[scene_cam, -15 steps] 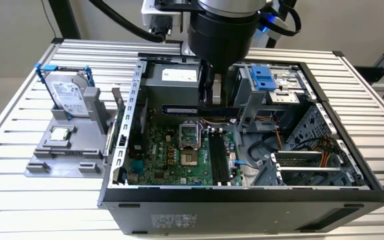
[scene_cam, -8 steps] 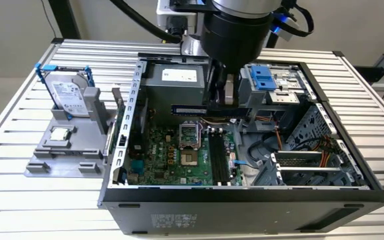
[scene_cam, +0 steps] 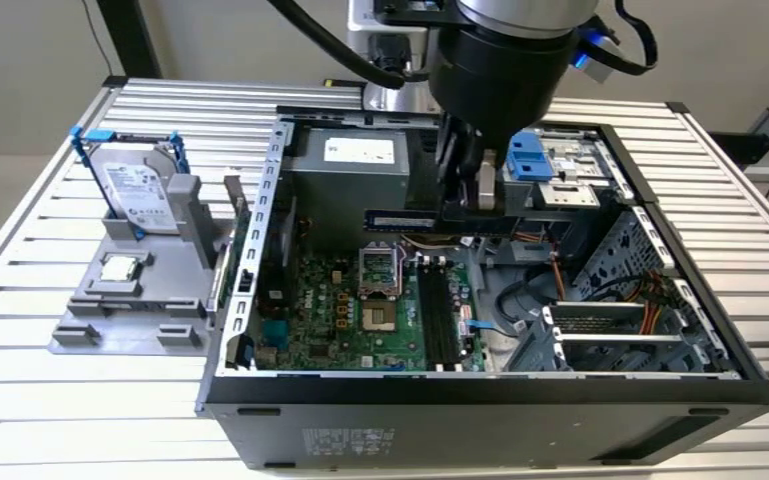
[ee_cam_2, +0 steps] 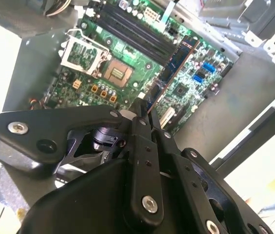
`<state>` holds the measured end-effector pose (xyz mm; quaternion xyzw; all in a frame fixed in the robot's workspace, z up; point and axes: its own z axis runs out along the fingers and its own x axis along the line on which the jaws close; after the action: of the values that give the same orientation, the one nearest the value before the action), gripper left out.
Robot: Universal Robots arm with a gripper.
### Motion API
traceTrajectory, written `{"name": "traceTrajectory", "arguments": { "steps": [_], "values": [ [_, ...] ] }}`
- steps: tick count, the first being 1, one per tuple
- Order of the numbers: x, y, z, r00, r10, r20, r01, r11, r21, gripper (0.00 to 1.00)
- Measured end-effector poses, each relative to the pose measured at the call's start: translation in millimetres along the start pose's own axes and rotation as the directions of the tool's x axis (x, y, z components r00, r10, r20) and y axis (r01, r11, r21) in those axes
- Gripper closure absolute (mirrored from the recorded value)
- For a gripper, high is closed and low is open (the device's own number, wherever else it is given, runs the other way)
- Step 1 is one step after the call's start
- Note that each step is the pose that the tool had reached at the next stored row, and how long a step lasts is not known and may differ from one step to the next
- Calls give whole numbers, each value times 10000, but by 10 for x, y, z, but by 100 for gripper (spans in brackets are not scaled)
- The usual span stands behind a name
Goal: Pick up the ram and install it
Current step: 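Pick up the ram and move it above insertion slot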
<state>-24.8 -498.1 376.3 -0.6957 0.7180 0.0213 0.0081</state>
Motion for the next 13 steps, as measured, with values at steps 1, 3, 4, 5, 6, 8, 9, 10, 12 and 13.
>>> {"name": "traceTrajectory", "arguments": {
  "steps": [1,3,4,5,6,8,9,10,12,13],
  "values": [
    [-1,-24,0,10000,0,0,0,10000,0,100],
    [-2,-70,-1,10000,0,0,0,10000,0,100],
    [-3,-93,-2,10000,0,0,0,10000,0,100],
    [-4,-114,-2,10000,0,-1,0,10000,0,100],
    [-4,-135,-2,10000,0,1,0,10000,0,100],
    [-5,-173,-3,10000,0,0,0,10000,0,100],
    [-6,-190,-4,10000,0,0,0,10000,0,100],
    [-7,-207,-4,10000,0,0,0,10000,0,100],
    [-8,-241,-5,10000,0,0,0,10000,0,100],
    [-8,-257,-4,10000,0,0,0,10000,0,100]
  ]
}}
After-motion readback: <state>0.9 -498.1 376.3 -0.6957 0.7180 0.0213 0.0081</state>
